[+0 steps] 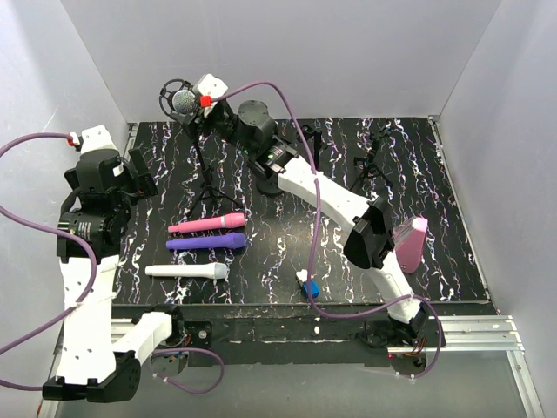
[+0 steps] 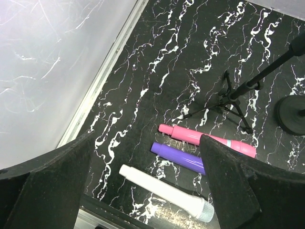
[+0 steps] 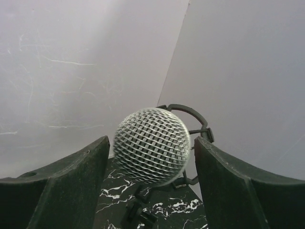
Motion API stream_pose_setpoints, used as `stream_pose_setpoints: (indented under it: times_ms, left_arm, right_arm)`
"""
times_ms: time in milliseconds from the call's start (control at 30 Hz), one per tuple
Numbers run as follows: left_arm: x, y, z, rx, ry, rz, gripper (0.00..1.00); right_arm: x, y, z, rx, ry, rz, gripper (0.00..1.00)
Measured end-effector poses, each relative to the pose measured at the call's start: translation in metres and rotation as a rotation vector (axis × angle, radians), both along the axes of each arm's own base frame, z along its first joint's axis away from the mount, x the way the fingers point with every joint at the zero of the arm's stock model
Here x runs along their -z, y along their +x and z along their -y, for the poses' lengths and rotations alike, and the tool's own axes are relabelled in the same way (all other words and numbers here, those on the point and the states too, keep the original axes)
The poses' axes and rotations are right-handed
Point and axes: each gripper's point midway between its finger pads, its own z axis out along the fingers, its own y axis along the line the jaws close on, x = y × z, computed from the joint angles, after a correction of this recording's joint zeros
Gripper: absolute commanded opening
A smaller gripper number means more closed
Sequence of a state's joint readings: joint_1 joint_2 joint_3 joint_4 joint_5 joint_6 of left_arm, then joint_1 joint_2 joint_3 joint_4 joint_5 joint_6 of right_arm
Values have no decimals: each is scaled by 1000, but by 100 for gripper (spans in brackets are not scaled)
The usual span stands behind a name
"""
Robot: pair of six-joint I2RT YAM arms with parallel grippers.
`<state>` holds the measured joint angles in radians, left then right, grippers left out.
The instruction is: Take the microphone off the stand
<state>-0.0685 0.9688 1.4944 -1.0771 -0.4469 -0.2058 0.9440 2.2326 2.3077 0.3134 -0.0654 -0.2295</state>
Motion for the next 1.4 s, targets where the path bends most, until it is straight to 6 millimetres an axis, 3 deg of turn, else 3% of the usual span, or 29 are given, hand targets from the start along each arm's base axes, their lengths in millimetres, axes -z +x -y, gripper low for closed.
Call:
stream_pose_setpoints:
  times_ms: [133, 267, 367, 500, 667, 733, 767, 833, 1067, 1300, 1400]
  left_arm:
    - [3, 1, 0, 2, -29, 0, 90]
    - [13, 3, 6, 36, -46, -27, 89]
    - [24, 4, 9, 68, -42, -60, 89]
    - [30, 13, 22, 173, -37, -65, 79]
    - [9, 28, 62, 436, -67, 48, 71]
    - [-9, 35, 78, 522, -107, 80, 69]
    - [-18, 40, 83, 547, -121, 98, 67]
    - [-42, 57, 89, 593, -157, 143, 63]
    - [-66, 118, 81, 644, -401, 172, 56]
    - [-47, 158, 85, 728, -741, 115, 54]
    - [-52, 169, 89, 781, -806, 108, 52]
  right_arm:
    - [-3, 12, 9, 26, 21, -18, 63]
    - [-17, 16, 15, 18, 47, -3, 45]
    - [-17, 17, 16, -16, 43, -10, 36]
    - [-15, 18, 19, -64, 29, -38, 27]
    - [-10, 23, 30, -150, 8, -79, 18]
    - [-10, 23, 38, -199, 0, -105, 10]
    - [-10, 22, 42, -226, -5, -120, 2]
    - [-9, 21, 50, -276, -15, -152, 1]
    - [-9, 11, 70, -414, -33, -231, 1]
    - [-8, -5, 79, -487, -40, -291, 1]
    - [-7, -2, 80, -473, -29, -296, 1]
